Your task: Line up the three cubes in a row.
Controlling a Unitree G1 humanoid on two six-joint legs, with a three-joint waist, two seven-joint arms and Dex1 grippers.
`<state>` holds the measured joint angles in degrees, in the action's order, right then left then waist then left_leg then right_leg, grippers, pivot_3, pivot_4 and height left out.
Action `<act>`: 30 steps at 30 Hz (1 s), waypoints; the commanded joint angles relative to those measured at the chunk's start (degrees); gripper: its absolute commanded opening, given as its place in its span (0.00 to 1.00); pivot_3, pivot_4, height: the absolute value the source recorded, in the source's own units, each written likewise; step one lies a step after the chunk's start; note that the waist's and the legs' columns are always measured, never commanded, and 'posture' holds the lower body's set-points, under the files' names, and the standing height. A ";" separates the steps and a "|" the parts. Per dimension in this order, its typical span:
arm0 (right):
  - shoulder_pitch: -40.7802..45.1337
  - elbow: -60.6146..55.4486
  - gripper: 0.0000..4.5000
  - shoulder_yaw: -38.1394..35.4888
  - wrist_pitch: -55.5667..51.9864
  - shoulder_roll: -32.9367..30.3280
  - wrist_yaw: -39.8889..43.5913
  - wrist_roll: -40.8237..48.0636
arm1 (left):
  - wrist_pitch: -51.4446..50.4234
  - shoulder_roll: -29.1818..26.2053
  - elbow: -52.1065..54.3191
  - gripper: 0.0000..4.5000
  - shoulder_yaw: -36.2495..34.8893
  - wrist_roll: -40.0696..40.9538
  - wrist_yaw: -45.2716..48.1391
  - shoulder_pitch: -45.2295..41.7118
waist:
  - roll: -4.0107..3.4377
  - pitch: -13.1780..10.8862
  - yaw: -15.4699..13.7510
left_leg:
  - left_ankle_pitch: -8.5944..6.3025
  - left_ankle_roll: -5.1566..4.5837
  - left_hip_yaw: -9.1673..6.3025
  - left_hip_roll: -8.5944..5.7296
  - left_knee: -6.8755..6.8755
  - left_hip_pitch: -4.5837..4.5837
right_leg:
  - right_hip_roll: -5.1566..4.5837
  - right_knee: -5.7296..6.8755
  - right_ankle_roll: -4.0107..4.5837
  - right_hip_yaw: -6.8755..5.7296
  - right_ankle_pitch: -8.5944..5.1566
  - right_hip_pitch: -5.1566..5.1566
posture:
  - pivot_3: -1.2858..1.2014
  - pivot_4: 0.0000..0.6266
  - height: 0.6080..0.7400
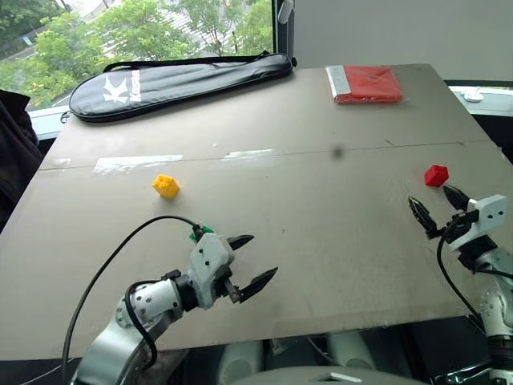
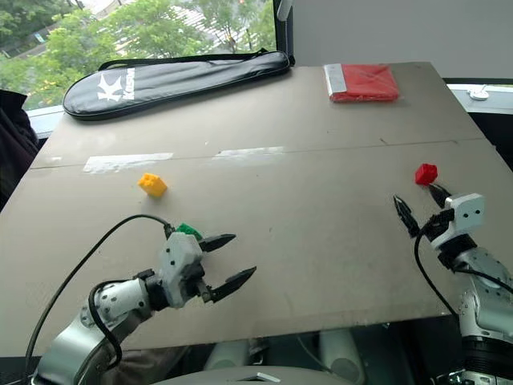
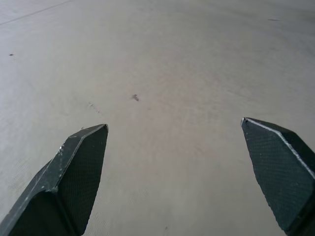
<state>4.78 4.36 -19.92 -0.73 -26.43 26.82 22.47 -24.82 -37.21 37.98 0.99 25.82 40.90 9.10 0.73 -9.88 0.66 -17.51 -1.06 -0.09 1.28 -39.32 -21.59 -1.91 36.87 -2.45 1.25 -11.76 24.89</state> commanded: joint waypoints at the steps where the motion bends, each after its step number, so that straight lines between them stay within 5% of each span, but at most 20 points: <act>1: 3.58 2.67 1.00 -1.76 -2.51 -0.02 -6.36 -2.32 | -4.42 -2.17 2.70 0.99 -0.71 5.11 2.31 -5.88 | 0.00 0.00 0.02 | 0.00 0.00 -0.02 -0.01 -0.01 -0.07 | 0.00 0.00 -0.06 -0.02 0.06 0.05 | 0.52 0.24 0.75; 13: 19.24 21.89 1.00 0.12 -2.93 0.80 -13.13 -7.73 | -12.17 -4.32 2.62 0.99 2.78 7.50 4.23 -19.76 | 0.00 -0.02 0.26 | 0.00 0.00 0.02 -0.04 -0.01 -0.16 | 0.00 -0.04 -0.06 0.04 0.07 0.12 | 0.52 0.24 0.75; 16: 21.08 24.78 0.81 0.47 -2.54 0.60 -11.82 -7.71 | -12.60 -4.51 2.81 1.00 2.73 7.45 4.41 -20.14 | 0.00 -0.02 0.26 | 0.00 0.00 0.04 -0.04 -0.01 -0.17 | -0.01 -0.04 -0.06 0.06 0.08 0.13 | 0.52 0.24 0.75; 21: 21.38 25.23 0.31 1.45 -0.22 0.92 -10.53 -8.58 | -12.97 -4.48 2.81 1.00 2.29 7.60 4.21 -20.10 | 0.00 -0.02 0.24 | 0.00 0.00 0.01 -0.04 -0.01 -0.19 | -0.01 -0.04 -0.06 0.04 0.08 0.13 | 0.52 0.24 0.75; 26: 17.90 19.74 0.31 3.23 -0.53 1.27 -9.45 -9.50 | -12.98 -4.47 2.68 1.00 2.40 7.41 4.33 -20.19 | 0.00 -0.02 0.15 | 0.01 0.01 0.02 -0.04 -0.02 -0.18 | -0.02 -0.02 -0.06 0.05 0.09 0.13 | 0.52 0.24 0.75; 30: 9.04 4.59 0.31 7.39 -4.16 5.56 -10.64 -9.87 | -12.34 -4.56 2.06 1.00 2.91 6.75 4.76 -19.77 | -0.02 -0.01 0.15 | 0.01 0.01 -0.05 -0.03 -0.02 -0.18 | -0.01 -0.01 -0.06 0.00 0.08 0.13 | 0.52 0.24 0.75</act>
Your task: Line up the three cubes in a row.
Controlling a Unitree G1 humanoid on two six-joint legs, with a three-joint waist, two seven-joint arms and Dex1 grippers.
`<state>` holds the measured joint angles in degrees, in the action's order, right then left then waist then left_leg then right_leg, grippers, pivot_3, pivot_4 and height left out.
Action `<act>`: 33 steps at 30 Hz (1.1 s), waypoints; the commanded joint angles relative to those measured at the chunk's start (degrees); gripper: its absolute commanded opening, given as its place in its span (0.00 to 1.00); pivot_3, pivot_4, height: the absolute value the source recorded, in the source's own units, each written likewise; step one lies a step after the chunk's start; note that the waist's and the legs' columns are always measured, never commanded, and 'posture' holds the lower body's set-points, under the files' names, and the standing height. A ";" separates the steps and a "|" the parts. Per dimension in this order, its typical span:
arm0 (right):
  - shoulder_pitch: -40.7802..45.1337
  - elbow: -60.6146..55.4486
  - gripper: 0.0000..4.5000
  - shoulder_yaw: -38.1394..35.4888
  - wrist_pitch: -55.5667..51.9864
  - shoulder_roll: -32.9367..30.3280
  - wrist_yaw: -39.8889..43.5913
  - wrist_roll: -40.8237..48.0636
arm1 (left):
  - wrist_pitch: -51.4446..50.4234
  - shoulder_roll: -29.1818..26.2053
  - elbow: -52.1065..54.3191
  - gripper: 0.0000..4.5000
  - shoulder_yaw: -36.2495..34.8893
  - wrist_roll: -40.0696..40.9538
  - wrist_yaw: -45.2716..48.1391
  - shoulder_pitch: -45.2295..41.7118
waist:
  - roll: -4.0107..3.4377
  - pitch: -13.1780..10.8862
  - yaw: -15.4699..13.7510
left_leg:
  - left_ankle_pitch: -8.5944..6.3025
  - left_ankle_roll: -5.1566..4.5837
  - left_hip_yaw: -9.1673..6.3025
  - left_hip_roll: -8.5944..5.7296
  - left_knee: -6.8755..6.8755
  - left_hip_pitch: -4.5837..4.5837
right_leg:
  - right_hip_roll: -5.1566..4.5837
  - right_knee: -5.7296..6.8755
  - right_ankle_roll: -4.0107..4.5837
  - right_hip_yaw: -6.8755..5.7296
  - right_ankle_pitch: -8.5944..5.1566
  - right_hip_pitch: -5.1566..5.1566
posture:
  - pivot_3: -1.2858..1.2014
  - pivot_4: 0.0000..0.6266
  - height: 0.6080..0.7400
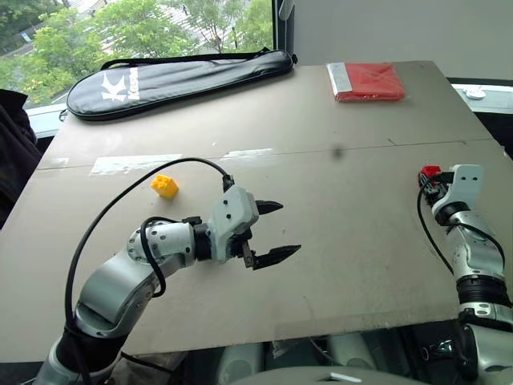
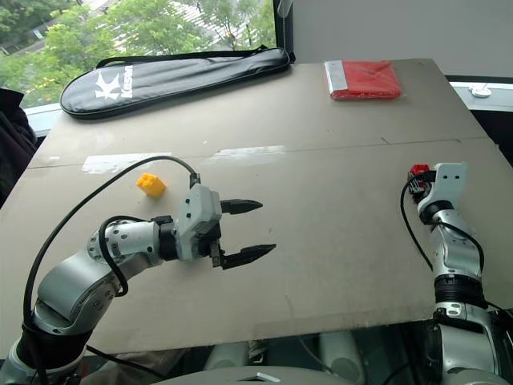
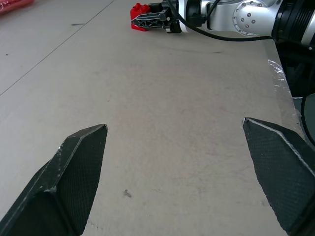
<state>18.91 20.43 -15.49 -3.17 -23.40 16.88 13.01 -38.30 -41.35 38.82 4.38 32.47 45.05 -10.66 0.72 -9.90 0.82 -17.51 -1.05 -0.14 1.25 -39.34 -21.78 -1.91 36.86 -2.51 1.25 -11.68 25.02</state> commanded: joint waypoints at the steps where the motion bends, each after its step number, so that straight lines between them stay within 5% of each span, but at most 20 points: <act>1: -7.14 -14.74 0.31 4.16 -2.62 3.41 -0.70 -0.61 | 1.24 -0.45 1.20 1.00 -0.35 -0.02 0.67 0.12 | 0.00 0.01 0.04 | 0.00 0.00 -0.03 0.01 0.01 0.00 | 0.00 0.01 0.00 -0.02 0.00 0.01 | 0.52 0.24 0.75; 6: -16.09 -32.81 0.31 13.37 -8.68 11.96 -6.07 -3.69 | 2.74 -1.23 -0.29 1.00 -0.43 -0.99 2.49 0.77 | -0.01 0.02 0.39 | 0.00 0.00 -0.12 0.06 0.00 0.06 | 0.06 0.13 0.00 0.03 -0.01 0.03 | 0.52 0.24 0.75; 13: -21.04 -40.33 0.31 22.07 -13.83 16.34 -8.01 -7.75 | 4.60 -3.10 -2.62 1.00 -0.88 -1.42 5.98 1.52 | 0.02 0.03 -0.14 | 0.15 0.24 -0.09 0.02 -0.11 0.00 | 0.06 0.24 0.13 0.02 -0.14 0.11 | 0.52 0.24 0.75; 26: -19.65 -39.16 0.31 17.68 -14.83 19.53 -13.52 -8.31 | 6.55 -2.73 -5.36 1.00 0.12 -2.67 7.47 0.95 | 0.05 0.05 0.02 | 0.15 0.24 -0.09 0.02 -0.10 -0.02 | 0.08 0.25 0.04 -0.02 0.01 0.12 | 0.52 0.24 0.75; 33: -19.01 -38.32 0.98 16.87 -16.77 20.44 -12.03 -5.40 | 6.75 -2.68 -5.16 1.00 -0.43 -3.07 7.20 1.92 | 0.05 0.04 0.07 | 0.15 0.24 -0.11 0.02 -0.10 -0.02 | 0.10 0.27 0.06 -0.03 0.02 0.12 | 0.52 0.24 0.75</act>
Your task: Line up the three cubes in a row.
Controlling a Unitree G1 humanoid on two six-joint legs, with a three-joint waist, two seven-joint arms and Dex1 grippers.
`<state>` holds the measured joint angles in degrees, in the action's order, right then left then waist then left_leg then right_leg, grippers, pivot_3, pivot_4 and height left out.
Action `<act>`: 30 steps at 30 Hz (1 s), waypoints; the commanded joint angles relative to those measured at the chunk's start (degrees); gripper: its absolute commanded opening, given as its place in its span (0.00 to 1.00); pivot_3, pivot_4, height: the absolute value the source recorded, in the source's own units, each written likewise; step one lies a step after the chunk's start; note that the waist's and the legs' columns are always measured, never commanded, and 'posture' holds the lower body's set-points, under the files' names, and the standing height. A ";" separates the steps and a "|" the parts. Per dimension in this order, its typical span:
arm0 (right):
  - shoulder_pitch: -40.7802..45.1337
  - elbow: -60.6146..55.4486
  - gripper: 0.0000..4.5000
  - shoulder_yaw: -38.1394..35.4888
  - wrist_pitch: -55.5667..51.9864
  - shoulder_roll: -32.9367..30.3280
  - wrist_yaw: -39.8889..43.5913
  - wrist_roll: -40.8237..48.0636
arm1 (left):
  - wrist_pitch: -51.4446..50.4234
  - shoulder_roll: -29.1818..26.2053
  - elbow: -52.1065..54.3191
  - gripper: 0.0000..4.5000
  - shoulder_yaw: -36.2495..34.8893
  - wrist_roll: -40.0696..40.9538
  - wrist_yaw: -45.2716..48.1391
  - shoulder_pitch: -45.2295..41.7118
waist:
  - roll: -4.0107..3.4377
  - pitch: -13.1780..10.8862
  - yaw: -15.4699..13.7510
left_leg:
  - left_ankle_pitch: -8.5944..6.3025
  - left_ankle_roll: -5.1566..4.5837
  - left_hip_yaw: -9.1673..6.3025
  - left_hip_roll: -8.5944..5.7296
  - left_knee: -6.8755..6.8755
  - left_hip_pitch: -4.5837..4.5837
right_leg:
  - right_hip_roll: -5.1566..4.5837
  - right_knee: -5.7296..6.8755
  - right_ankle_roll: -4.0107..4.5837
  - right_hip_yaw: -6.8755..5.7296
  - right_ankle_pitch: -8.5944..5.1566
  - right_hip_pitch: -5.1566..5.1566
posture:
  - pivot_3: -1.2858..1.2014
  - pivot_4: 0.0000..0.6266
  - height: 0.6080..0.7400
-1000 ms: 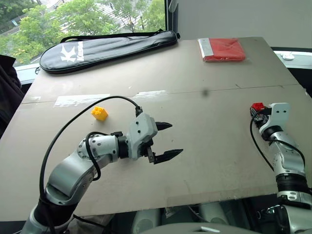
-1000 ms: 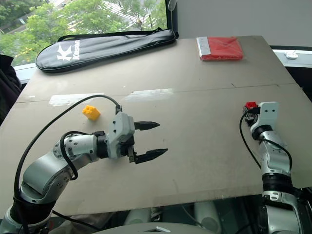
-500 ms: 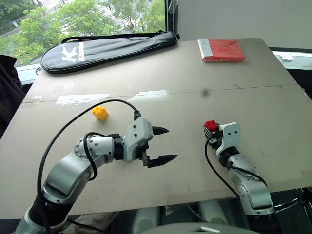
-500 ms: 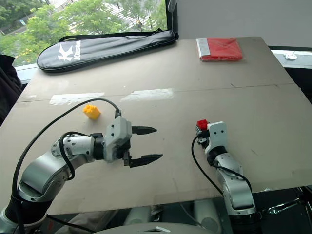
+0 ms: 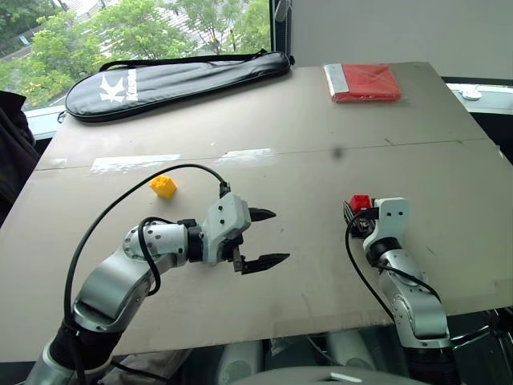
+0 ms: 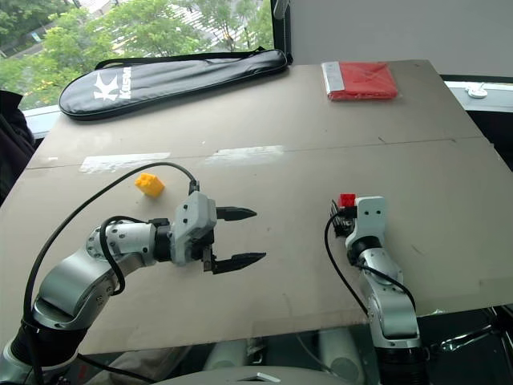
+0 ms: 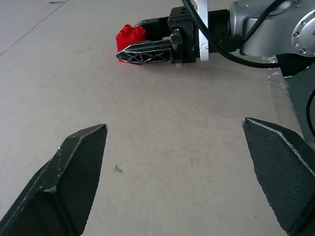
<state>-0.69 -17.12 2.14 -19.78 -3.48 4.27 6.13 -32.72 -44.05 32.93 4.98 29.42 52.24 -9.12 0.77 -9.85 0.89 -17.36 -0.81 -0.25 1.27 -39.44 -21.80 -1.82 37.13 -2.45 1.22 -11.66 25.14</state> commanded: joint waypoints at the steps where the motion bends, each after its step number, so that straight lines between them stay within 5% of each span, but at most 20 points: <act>1: 0.66 -0.76 0.98 -0.92 -0.28 0.61 0.71 1.72 | 1.14 0.02 0.82 1.00 -1.10 -0.04 -0.10 0.59 | 0.00 0.00 0.01 | 0.00 0.00 0.01 0.00 0.00 0.00 | 0.00 0.00 0.00 0.01 0.00 0.00 | 0.52 0.24 0.75; 11: -4.61 -5.79 0.98 -2.36 4.45 -6.13 7.98 2.64 | 3.81 2.38 6.64 1.00 -8.55 0.46 -5.80 12.61 | -0.01 -0.01 -0.01 | 0.00 0.00 0.01 0.01 0.02 -0.02 | -0.03 -0.01 0.00 0.01 0.00 0.02 | 0.52 0.24 0.75; 18: -11.51 -7.73 0.98 -4.78 10.51 -17.53 25.94 10.61 | 11.89 14.37 8.62 1.00 -19.24 -0.85 -16.56 25.41 | 0.15 0.09 -0.08 | -0.01 -0.01 0.01 0.00 -0.01 0.06 | -0.07 -0.04 -0.03 0.06 -0.01 -0.07 | 0.52 0.24 0.75; 23: -15.99 -6.59 0.98 -5.69 13.25 -25.05 41.57 18.61 | 18.17 16.94 4.76 1.00 -24.21 -6.60 -19.29 32.72 | 0.18 0.10 -0.16 | 0.00 -0.02 0.02 0.01 -0.04 0.15 | -0.02 0.01 0.06 -0.01 -0.25 -0.13 | 0.52 0.24 0.75; 30: -16.65 -6.00 0.98 -4.02 18.42 -27.32 54.53 24.38 | 23.99 16.08 -4.15 1.00 -22.89 -11.52 -17.45 33.55 | 0.31 0.15 -0.29 | 0.00 -0.02 0.03 0.03 -0.09 0.46 | 0.00 0.01 0.06 -0.02 -0.26 -0.45 | 0.52 0.24 0.75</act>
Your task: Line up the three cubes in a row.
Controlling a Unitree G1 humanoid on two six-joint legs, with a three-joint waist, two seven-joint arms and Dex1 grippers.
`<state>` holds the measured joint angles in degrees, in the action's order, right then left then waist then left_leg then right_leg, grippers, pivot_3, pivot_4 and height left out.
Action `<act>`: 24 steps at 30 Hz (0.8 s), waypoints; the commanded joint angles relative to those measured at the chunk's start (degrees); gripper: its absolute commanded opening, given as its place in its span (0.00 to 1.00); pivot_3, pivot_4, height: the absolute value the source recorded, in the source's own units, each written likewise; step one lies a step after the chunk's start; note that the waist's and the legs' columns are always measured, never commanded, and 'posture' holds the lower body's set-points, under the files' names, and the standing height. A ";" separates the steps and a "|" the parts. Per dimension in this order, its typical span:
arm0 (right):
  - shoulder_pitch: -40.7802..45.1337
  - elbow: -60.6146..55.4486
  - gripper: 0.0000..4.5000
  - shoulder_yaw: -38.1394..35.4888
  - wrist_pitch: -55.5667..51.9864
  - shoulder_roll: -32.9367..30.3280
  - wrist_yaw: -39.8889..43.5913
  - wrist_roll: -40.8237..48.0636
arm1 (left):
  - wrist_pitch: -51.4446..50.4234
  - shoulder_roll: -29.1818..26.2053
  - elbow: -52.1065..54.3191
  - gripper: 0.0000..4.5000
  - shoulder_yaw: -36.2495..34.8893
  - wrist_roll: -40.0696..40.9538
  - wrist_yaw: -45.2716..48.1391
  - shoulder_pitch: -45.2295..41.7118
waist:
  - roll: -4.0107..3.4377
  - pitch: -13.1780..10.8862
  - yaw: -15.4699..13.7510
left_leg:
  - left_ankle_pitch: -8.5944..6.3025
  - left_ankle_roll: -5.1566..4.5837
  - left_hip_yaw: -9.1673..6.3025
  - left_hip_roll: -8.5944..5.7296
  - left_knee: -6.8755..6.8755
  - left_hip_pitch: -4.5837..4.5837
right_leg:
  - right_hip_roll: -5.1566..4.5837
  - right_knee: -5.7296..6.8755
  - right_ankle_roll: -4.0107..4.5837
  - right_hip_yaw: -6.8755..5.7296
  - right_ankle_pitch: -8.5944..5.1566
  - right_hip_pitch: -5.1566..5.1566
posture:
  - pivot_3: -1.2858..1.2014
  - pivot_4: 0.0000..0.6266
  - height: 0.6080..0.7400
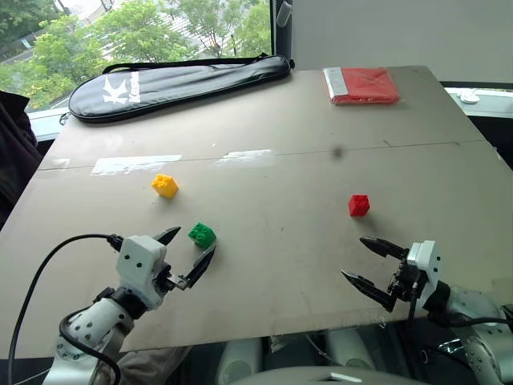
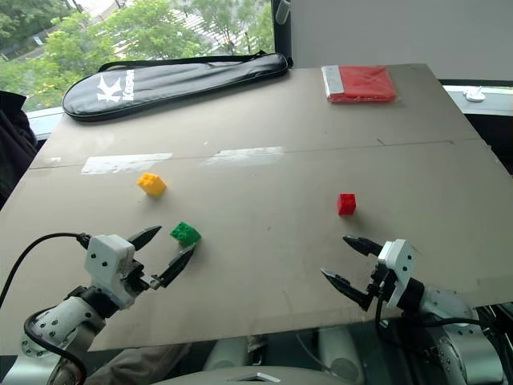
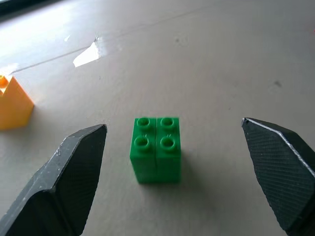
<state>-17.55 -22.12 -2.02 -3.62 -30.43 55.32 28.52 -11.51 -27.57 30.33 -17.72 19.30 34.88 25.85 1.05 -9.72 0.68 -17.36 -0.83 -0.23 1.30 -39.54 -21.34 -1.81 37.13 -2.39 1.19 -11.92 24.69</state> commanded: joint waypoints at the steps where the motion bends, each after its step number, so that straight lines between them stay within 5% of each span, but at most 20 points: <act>1: 0.29 -0.94 0.98 0.16 2.45 -0.26 3.80 2.14 | 3.29 -0.41 -2.42 1.00 -0.10 -1.70 -0.06 -1.83 | 0.08 0.04 -0.13 | 0.00 0.00 -0.01 0.00 -0.01 0.05 | 0.00 0.00 0.00 -0.01 0.00 -0.06 | 0.52 0.24 0.75; 11: 1.14 -2.10 0.98 -0.23 3.55 -0.13 3.66 1.70 | 3.57 -1.14 -12.87 1.00 6.73 -4.53 2.08 -9.67 | 0.12 0.06 0.04 | -0.01 0.01 0.04 0.01 0.00 0.12 | -0.01 0.00 0.00 0.02 0.01 -0.13 | 0.52 0.24 0.75; 14: 0.77 -2.96 1.00 -0.54 3.37 -0.08 2.84 1.98 | 3.26 -1.72 -14.61 0.83 7.23 -4.85 2.58 -9.47 | 0.11 0.06 0.00 | -0.01 0.01 0.04 0.02 0.01 0.13 | -0.02 0.00 -0.01 0.02 0.01 -0.13 | 0.52 0.24 0.75; 17: 0.63 -3.27 1.00 -0.55 3.37 -0.15 2.31 2.03 | 3.79 -2.47 -16.13 0.49 7.07 -5.66 2.76 -9.22 | 0.09 0.09 -0.05 | -0.01 0.01 0.05 0.02 0.01 0.19 | -0.03 0.03 0.00 0.03 0.01 -0.14 | 0.52 0.24 0.75; 20: 0.41 -3.32 1.00 -0.63 3.54 -0.21 2.14 2.09 | 3.25 -3.00 -16.43 0.28 7.22 -4.83 3.47 -9.70 | 0.09 0.09 -0.05 | 0.00 0.00 0.08 0.02 0.01 0.27 | -0.03 0.10 0.00 0.07 0.01 -0.17 | 0.52 0.24 0.75; 24: 0.12 -2.35 1.00 -1.46 4.03 -0.46 2.34 2.26 | 2.50 -3.95 -16.74 0.29 9.27 -4.30 5.54 -14.27 | 0.09 0.08 -0.25 | 0.00 0.00 0.12 0.02 0.01 0.34 | -0.03 0.19 0.00 0.12 0.00 -0.17 | 0.52 0.24 0.75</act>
<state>-17.36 -23.08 -1.76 -0.85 -30.51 57.47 29.74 -8.76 -30.82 13.66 -9.87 14.87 39.21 13.06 1.14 -9.64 0.43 -17.36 -0.82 -0.11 1.31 -39.53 -21.01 -1.84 37.35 -2.39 1.29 -11.92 24.52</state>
